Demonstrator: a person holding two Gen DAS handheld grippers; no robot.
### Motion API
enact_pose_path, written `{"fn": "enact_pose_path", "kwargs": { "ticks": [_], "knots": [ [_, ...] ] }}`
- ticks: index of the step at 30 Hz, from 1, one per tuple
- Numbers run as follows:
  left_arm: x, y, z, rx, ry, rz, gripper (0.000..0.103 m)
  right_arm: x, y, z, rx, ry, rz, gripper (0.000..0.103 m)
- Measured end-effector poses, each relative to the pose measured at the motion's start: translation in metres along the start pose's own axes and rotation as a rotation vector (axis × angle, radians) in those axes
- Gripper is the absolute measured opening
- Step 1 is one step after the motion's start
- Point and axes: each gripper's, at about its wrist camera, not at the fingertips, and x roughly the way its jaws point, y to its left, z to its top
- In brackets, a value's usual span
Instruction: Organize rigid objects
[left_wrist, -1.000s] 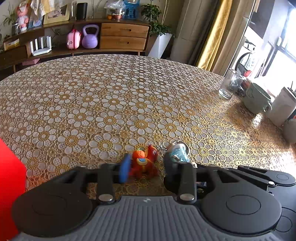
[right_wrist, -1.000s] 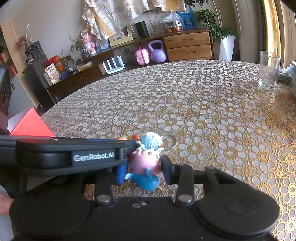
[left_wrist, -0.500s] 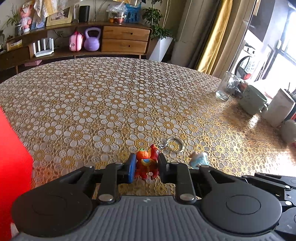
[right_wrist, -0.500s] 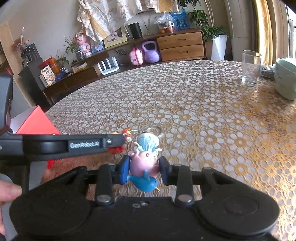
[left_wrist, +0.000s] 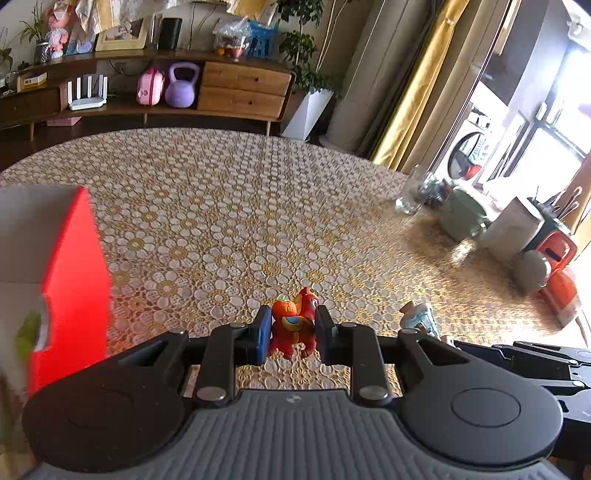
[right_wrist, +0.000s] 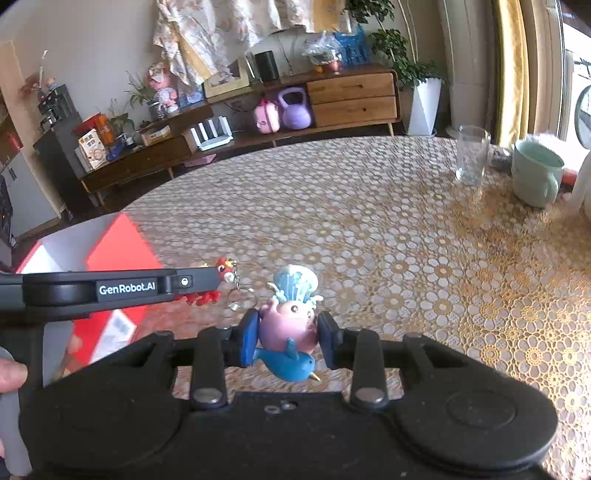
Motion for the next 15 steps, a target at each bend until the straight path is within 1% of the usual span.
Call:
{"fn": "enact_pose_path", "kwargs": {
  "ticks": [7, 15],
  "knots": [
    [-0.048, 0.004, 0.005, 0.014, -0.036, -0.007, 0.025, -0.026, 0.037, 0.010, -0.059, -0.008, 0.014, 0.033],
    [-0.100, 0.021, 0.012, 0.024, -0.083, 0.007, 0.025, -0.045, 0.088, 0.019, -0.137, -0.036, 0.053, 0.033]
  ]
}}
